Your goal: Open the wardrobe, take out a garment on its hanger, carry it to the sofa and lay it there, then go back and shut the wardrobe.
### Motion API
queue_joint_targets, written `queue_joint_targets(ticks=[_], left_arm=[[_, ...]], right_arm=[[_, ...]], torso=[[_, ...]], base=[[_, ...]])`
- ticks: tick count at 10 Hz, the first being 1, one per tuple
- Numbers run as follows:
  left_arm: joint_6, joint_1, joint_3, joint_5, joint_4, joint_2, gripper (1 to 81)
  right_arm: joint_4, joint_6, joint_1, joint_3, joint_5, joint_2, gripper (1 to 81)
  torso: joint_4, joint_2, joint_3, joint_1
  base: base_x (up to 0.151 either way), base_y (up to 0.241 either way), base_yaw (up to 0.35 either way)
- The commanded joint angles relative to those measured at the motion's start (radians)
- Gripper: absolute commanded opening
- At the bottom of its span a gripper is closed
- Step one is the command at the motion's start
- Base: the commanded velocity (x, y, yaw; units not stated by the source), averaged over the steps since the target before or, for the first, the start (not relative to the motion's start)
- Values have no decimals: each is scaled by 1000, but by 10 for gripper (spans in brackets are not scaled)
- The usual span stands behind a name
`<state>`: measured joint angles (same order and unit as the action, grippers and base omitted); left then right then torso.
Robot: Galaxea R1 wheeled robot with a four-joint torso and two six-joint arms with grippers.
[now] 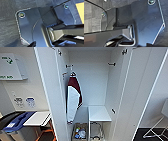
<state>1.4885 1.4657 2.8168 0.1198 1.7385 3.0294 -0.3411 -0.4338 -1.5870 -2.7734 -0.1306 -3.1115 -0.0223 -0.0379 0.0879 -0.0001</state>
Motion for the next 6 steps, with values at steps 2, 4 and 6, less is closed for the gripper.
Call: queue_joint_targets(ticks=[2,4,6], left_arm=[[-4,-48,3,-40,-2,-7,811],[-4,-48,3,-40,-4,-7,811],[-4,-48,3,-38,-4,-9,811]], right_arm=[[-9,6,32,12,46,-14,811],[-6,4,35,12,48,-14,811],[-6,3,32,12,46,-14,811]], torso=[[0,0,0,0],[0,0,0,0],[0,0,0,0]], base=[[124,0,0],[139,0,0],[152,0,0]])
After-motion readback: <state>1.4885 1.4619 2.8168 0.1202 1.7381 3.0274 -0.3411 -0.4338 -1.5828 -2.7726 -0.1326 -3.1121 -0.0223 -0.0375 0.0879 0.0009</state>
